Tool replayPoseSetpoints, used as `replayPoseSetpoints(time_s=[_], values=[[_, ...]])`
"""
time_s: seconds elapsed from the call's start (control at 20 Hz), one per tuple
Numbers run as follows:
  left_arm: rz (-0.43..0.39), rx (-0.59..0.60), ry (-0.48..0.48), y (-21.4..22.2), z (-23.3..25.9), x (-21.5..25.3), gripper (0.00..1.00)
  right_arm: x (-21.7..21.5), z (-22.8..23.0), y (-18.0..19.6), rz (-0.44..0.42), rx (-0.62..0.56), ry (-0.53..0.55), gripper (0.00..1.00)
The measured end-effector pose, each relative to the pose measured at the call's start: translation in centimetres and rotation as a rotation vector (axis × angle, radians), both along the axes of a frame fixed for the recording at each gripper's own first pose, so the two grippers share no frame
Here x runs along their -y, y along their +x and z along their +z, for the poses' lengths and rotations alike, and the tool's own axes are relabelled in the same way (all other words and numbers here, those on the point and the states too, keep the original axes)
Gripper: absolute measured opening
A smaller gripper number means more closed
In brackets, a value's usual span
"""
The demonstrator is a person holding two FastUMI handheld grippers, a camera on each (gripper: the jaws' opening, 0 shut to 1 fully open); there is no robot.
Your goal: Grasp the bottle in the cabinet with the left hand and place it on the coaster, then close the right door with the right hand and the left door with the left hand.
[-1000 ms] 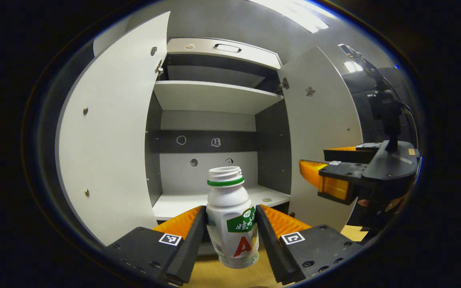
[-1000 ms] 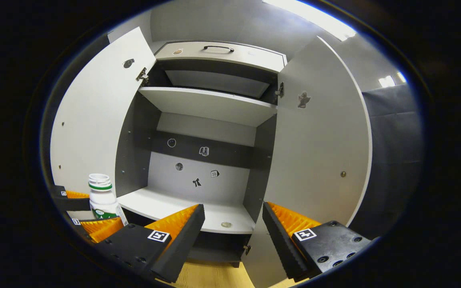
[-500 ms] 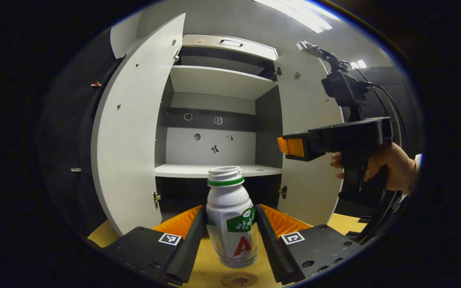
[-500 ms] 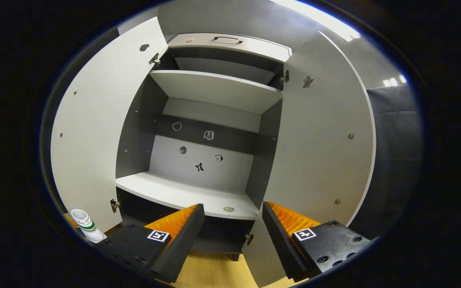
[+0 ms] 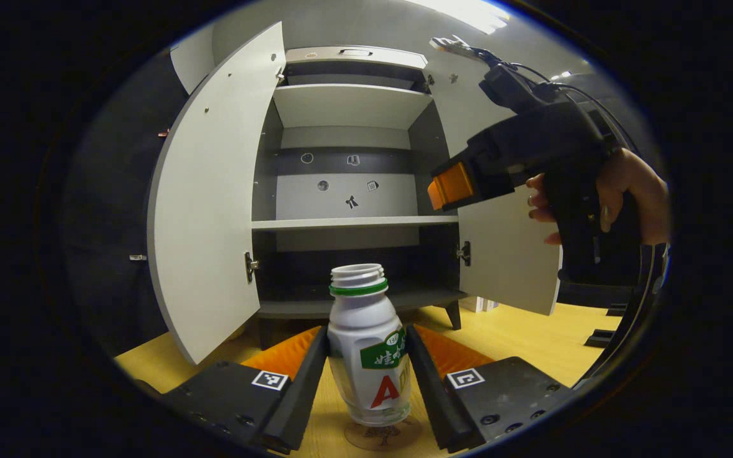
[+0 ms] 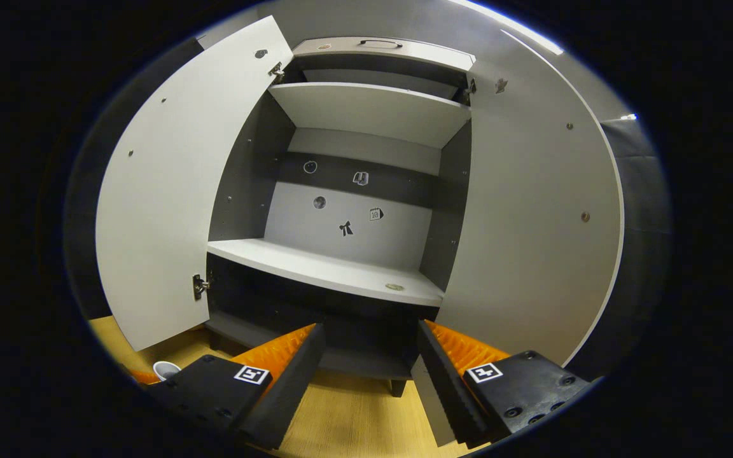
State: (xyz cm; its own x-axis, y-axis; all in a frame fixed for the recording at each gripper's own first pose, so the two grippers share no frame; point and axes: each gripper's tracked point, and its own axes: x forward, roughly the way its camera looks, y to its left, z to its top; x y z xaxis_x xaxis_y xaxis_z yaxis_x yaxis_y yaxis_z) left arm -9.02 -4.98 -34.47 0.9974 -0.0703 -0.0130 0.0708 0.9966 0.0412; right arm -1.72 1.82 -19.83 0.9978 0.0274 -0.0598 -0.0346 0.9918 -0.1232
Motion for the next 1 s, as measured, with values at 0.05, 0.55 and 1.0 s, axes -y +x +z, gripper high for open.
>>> replayPoseSetpoints(time_s=[0.05, 0.55, 1.0], values=[[0.009, -0.006, 0.003, -0.1, -0.9, 0.0, 0.76, 0.0, -0.4, -0.2, 0.007, 0.001, 0.005, 0.96], [0.024, -0.015, 0.017, -1.1, -4.4, 0.7, 0.76, 0.4, -1.9, -1.4, 0.021, 0.027, -0.007, 0.96], [0.038, 0.025, 0.087, -0.6, -2.9, 0.4, 0.89, -0.2, -1.7, -2.1, 0.04, 0.012, -0.023, 0.96]])
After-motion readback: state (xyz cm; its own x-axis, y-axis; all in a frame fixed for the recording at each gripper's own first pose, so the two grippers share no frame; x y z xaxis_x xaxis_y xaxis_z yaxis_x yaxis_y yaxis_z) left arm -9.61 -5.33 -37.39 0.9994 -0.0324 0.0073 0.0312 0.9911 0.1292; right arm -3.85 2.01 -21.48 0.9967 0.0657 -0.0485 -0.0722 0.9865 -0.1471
